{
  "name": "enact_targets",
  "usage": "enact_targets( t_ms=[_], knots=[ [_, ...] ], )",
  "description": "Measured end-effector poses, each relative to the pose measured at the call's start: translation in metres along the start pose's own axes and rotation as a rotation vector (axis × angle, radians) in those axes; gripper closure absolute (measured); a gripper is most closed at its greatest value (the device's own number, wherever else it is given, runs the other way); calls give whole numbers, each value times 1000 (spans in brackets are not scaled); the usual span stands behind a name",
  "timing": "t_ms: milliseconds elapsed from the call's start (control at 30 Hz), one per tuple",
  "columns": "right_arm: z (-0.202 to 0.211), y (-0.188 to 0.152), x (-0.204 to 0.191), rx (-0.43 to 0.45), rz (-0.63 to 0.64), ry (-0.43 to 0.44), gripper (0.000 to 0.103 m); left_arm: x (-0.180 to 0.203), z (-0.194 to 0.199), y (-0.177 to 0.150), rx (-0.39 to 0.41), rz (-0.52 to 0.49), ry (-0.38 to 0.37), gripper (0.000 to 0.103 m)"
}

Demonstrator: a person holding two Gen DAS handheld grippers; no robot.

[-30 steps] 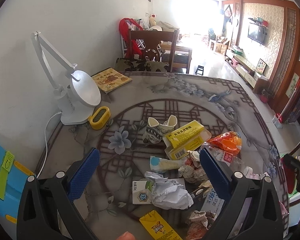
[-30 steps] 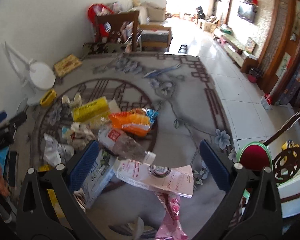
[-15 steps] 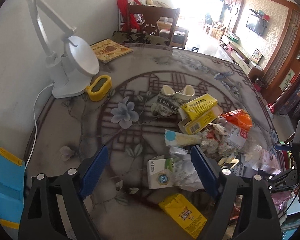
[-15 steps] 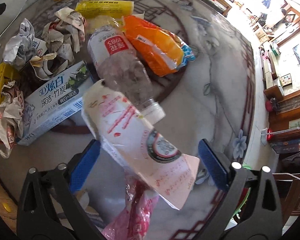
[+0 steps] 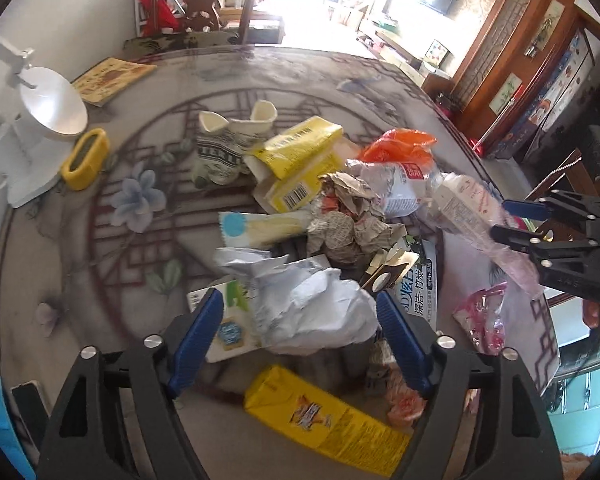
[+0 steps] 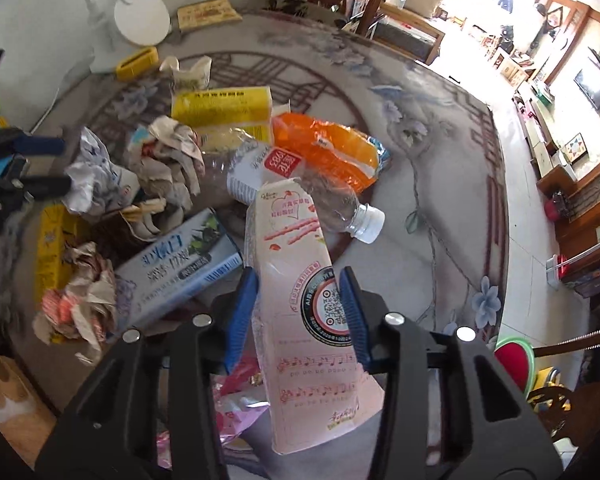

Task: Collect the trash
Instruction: 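Grasp the white-pink paper packet with the right gripper while the left grasps crumpled foil, then carry both items to the red bin and open both grippers over it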

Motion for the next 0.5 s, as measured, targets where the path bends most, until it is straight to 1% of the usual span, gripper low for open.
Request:
enact_targets(
  t_ms=[33,100,133,267,367,500],
  knots=[
    [4,-1,1,15,-18,5,61,1,-8,1,-16,6,6,27],
    [16,0,-1,49,-65,12,62,2,-15,0,-36,38,-10,33],
    [19,-1,2,61,-85,15,62,2,-18,1,-41,62,-26,43],
    [32,-7,15,107,-180,33,63,-3,-18,4,-31,97,-22,56],
    [44,-13,24,147,-238,41,63,-5,-9,4,-5,117,1,61],
    [63,-25,44,212,-313,44,63,3,17,6,61,154,20,62]
  ],
)
Point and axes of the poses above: each gripper's, at about its wrist camera, not at the fingertips, and z roughly against the way its jaws point, x to its right, y to its top, the point moved 6 cm from there along -z, roughly the way its jaws point, and after that the axes turned 4 degrees about x, right-handed, at the moved point
